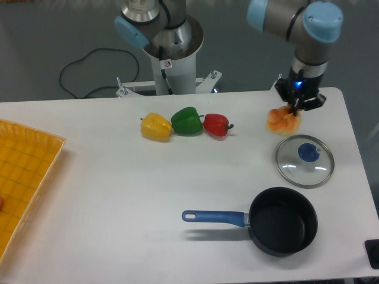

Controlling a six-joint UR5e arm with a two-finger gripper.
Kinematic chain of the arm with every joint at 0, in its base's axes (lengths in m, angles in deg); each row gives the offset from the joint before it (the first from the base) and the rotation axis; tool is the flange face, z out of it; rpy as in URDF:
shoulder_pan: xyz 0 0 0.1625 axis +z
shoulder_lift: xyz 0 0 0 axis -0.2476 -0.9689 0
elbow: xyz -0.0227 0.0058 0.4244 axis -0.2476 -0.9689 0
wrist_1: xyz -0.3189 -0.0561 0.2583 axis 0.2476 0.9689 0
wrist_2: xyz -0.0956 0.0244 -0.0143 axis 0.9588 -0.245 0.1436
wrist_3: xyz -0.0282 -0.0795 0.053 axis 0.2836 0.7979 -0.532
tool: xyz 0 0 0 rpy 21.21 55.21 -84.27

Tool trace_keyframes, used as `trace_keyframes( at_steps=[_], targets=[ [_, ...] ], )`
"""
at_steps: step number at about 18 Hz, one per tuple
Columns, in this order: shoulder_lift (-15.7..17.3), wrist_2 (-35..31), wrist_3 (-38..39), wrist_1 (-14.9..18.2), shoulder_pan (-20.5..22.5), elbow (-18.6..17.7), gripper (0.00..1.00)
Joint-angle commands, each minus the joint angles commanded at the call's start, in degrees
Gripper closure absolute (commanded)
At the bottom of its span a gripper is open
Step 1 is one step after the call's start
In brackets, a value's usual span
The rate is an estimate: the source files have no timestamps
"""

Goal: Pick up the bread
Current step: 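Lift the orange pepper up and away from the other peppers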

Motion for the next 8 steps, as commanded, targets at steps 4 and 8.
trace_keyframes(
  at_steps=[4, 8],
  targets=[
    [-0.53, -0.09, -0.17, 0.27, -0.35, 2.2, 0.99],
    [-0.88, -0.09, -1.58, 0.27, -0.44, 3.0, 0.99]
  ],
)
